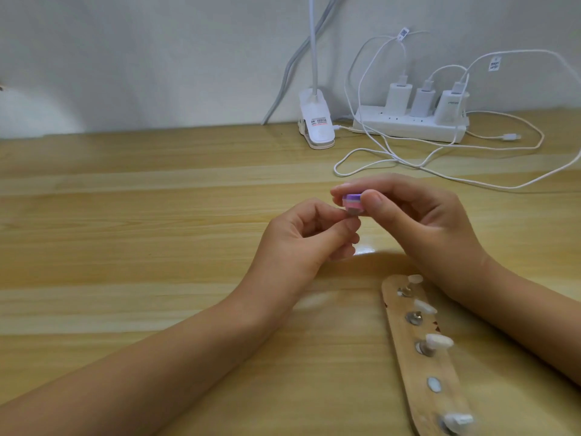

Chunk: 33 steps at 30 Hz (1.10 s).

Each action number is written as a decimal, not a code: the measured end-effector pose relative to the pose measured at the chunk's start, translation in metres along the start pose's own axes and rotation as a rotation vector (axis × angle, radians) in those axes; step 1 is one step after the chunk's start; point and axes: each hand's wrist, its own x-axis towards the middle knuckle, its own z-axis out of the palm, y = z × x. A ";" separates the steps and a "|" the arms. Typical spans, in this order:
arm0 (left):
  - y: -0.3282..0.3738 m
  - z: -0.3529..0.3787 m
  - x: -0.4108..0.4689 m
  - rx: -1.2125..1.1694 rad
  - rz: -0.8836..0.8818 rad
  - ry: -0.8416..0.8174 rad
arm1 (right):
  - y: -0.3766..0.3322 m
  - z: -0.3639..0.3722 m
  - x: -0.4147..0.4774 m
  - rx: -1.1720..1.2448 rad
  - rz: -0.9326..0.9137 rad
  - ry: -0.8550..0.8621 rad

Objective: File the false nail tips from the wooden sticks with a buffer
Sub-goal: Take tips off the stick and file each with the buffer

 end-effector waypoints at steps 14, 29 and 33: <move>0.000 0.000 0.000 0.010 -0.009 0.006 | 0.000 0.000 0.001 -0.015 0.008 0.020; 0.001 0.000 0.000 -0.005 -0.019 0.011 | 0.004 -0.005 0.002 -0.088 -0.131 -0.027; 0.001 -0.001 0.000 0.011 -0.020 0.012 | 0.003 -0.005 0.004 0.044 -0.054 -0.029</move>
